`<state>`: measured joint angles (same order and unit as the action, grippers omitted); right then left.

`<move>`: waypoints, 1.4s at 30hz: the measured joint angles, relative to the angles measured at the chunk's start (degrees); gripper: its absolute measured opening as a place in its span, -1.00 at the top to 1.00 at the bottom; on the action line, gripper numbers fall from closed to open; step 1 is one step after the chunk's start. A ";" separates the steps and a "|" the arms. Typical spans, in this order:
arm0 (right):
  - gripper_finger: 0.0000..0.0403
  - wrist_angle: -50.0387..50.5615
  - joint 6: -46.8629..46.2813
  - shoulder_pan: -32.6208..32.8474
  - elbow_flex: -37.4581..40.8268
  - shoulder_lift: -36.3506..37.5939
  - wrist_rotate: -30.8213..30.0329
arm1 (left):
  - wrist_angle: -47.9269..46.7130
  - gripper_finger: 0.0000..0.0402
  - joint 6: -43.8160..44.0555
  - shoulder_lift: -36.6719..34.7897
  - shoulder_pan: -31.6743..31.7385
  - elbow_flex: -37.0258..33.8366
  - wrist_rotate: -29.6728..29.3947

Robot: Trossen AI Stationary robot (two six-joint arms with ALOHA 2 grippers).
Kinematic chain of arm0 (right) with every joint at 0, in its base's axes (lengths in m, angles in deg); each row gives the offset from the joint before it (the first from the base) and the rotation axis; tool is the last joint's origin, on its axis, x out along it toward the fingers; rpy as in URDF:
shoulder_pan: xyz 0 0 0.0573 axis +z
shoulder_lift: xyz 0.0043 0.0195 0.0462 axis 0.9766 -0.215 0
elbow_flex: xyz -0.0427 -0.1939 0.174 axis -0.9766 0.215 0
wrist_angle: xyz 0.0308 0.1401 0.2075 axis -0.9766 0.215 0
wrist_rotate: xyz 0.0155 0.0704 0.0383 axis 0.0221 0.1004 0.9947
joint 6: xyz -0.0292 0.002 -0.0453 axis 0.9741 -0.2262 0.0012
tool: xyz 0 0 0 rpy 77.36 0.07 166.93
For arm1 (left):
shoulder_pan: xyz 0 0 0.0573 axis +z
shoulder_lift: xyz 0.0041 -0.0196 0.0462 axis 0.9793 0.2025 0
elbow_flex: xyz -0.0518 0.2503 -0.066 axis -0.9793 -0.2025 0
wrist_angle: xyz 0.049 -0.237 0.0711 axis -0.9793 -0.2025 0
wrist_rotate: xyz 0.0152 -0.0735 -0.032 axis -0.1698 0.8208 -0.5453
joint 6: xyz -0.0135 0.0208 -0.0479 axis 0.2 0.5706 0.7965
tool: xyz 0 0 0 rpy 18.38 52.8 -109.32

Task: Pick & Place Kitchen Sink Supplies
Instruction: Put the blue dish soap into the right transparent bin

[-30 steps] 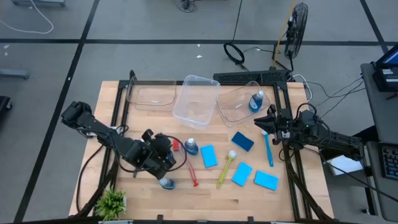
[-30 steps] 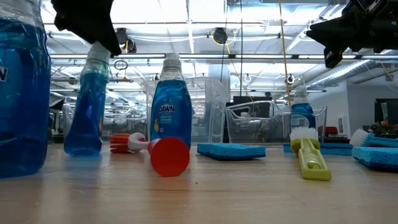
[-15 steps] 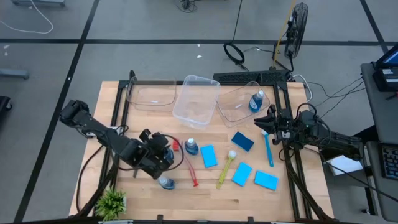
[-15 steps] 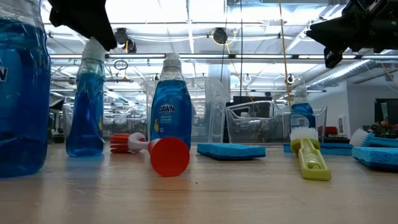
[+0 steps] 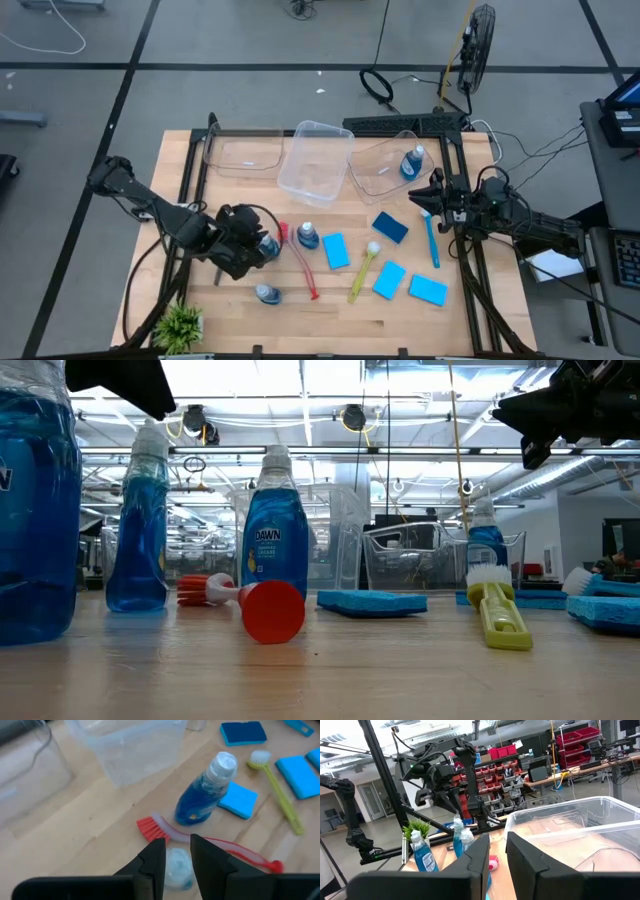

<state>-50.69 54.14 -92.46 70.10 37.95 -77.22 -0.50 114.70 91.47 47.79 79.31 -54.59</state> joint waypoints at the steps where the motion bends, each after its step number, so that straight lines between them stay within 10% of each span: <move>1: 0.73 0.00 0.06 -0.01 0.00 0.01 0.00 | -0.02 0.54 1.06 -0.36 0.00 0.00 0.63; 42: 0.73 0.02 1.75 0.00 0.00 0.01 0.04 | -0.37 0.54 10.42 -1.18 2.81 0.00 9.46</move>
<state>-50.67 55.89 -92.46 70.10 37.96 -77.17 -0.87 125.11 90.29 50.61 79.31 -45.13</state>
